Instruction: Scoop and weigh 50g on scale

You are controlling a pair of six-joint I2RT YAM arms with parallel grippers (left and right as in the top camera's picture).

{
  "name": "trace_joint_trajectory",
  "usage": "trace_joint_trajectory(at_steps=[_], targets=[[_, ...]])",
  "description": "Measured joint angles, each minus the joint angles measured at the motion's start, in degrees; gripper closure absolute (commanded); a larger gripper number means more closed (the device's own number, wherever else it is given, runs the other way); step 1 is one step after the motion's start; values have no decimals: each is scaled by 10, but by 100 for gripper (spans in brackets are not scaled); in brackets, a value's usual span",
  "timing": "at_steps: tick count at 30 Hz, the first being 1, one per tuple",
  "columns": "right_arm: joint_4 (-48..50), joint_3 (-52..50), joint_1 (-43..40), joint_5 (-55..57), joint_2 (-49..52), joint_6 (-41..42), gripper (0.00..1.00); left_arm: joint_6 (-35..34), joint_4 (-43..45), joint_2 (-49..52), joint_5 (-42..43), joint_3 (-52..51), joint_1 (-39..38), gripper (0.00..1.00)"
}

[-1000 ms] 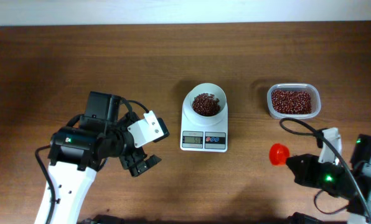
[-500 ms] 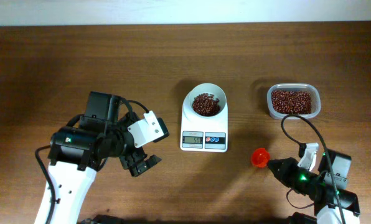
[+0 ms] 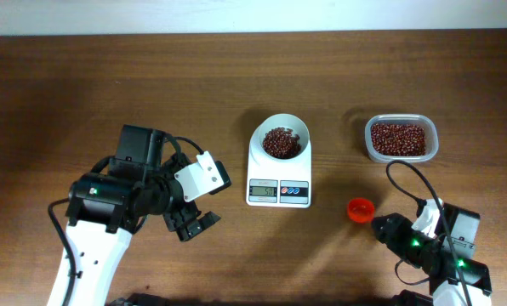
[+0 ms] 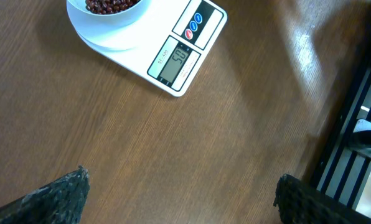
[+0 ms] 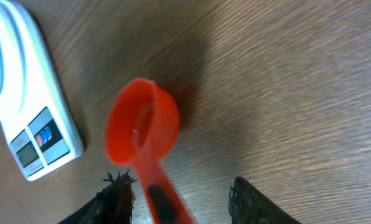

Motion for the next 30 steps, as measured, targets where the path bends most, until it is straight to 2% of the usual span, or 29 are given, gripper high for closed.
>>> trace_joint_trajectory(at_steps=[3,5,6,12,14,19,30], targets=[[0,0,0,23,0,0,26,0,0,0,0,0,0,1],[1,0,0,43,0,0,3,0,0,0,0,0,0,1],[5,0,0,56,0,1,1,0,0,0,0,0,0,1],[72,14,0,87,0,-1,1,0,0,0,0,0,0,1],[69,67,0,77,0,-12,1,0,0,0,0,0,0,1],[43,224,0,-37,0,-38,1,0,0,0,0,0,0,1],[-6,238,0,-56,0,-28,1,0,0,0,0,0,0,1]])
